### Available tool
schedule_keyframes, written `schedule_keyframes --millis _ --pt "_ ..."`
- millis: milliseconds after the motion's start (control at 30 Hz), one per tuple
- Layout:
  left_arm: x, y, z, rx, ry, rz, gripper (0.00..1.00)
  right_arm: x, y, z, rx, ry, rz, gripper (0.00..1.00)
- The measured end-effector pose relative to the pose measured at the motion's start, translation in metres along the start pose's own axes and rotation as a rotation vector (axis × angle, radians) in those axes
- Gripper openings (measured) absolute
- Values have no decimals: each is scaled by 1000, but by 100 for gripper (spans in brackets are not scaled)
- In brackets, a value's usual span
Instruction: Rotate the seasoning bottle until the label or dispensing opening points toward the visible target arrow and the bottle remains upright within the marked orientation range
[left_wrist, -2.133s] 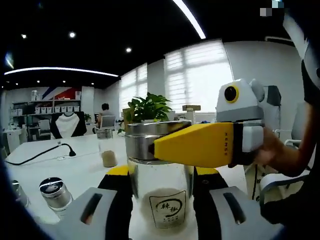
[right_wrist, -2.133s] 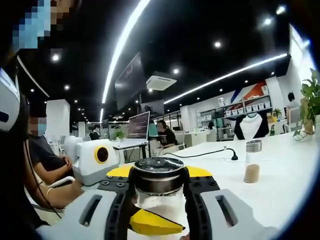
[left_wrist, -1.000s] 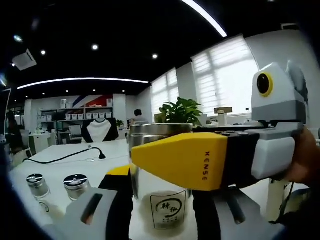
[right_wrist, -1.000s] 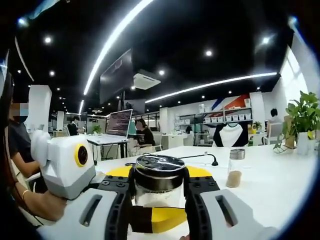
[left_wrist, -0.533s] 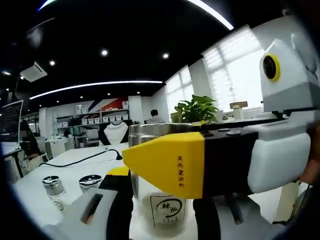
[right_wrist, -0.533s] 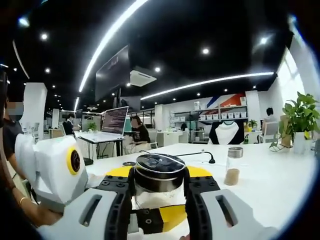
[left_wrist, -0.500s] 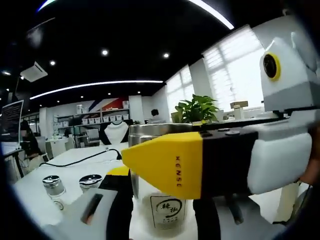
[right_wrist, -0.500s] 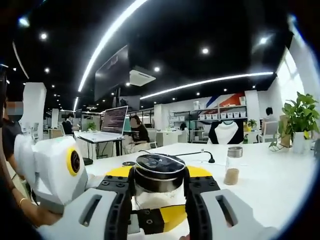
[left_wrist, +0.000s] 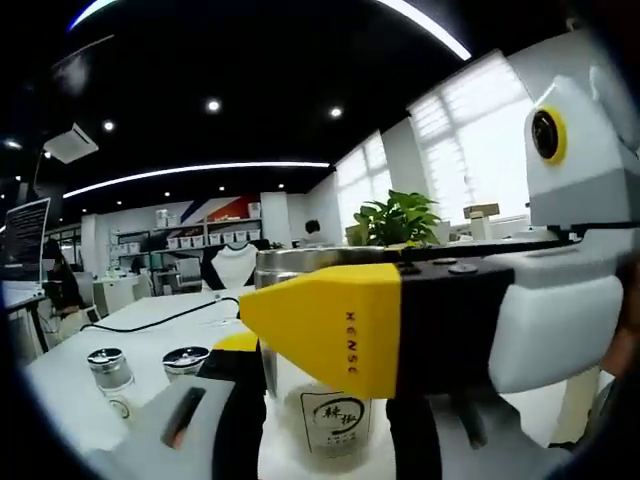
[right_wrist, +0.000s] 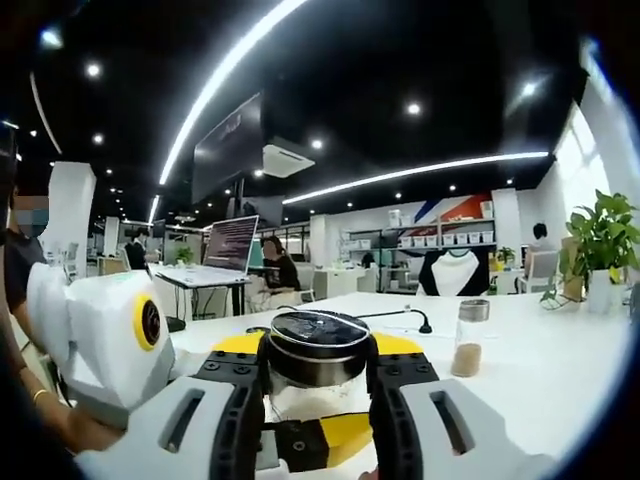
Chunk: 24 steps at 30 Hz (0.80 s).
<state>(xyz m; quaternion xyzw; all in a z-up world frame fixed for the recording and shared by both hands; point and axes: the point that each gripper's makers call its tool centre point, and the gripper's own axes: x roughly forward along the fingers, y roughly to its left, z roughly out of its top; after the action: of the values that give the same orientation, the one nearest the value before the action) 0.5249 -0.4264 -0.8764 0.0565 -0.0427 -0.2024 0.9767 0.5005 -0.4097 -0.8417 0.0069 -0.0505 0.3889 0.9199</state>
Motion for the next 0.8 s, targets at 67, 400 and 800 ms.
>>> schedule_keyframes --millis 67,400,800 --pt "1 1 -1 3 4 -7 47 0 0 0 1 -1 9 36" --pt "4 -1 -9 72 55 -55 50 5 0 -9 53 1 39 36" --pt "3 5 -27 25 120 -82 53 14 -9 -12 64 12 38 36"
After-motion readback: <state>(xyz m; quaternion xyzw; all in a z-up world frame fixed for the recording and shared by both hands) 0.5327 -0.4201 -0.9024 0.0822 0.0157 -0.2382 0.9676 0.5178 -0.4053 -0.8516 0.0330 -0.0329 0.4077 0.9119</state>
